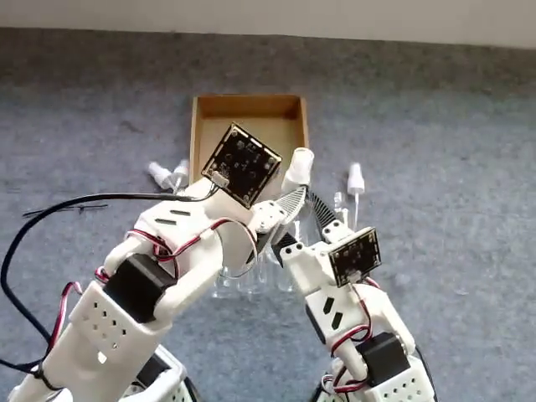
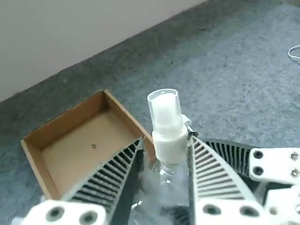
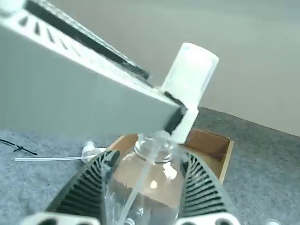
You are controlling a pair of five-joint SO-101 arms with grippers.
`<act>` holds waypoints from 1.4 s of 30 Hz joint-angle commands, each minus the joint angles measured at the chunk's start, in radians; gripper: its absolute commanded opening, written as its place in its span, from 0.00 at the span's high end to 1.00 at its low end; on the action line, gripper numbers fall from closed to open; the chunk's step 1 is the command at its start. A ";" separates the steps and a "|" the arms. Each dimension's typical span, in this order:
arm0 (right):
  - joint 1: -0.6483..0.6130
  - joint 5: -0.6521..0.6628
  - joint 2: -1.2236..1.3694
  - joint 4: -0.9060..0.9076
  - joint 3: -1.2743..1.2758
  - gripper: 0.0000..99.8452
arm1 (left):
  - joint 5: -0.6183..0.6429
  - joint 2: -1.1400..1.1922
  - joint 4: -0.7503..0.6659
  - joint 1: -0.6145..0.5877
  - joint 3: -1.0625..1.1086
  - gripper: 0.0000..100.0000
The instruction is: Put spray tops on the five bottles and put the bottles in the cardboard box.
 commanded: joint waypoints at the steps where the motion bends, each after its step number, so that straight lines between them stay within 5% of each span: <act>1: 0.010 -0.009 -0.004 0.002 -0.070 1.00 | 0.000 -0.019 0.005 0.015 -0.082 0.83; 8: 0.008 -0.009 -0.004 0.002 -0.068 1.00 | -0.026 0.005 0.069 0.007 -0.352 0.83; 18: 0.010 -0.009 -0.004 0.002 -0.068 1.00 | -0.072 0.357 0.098 -0.076 -0.573 0.83; 42: 0.010 -0.008 -0.004 0.002 -0.070 1.00 | -0.074 0.136 0.104 -0.081 -0.128 0.83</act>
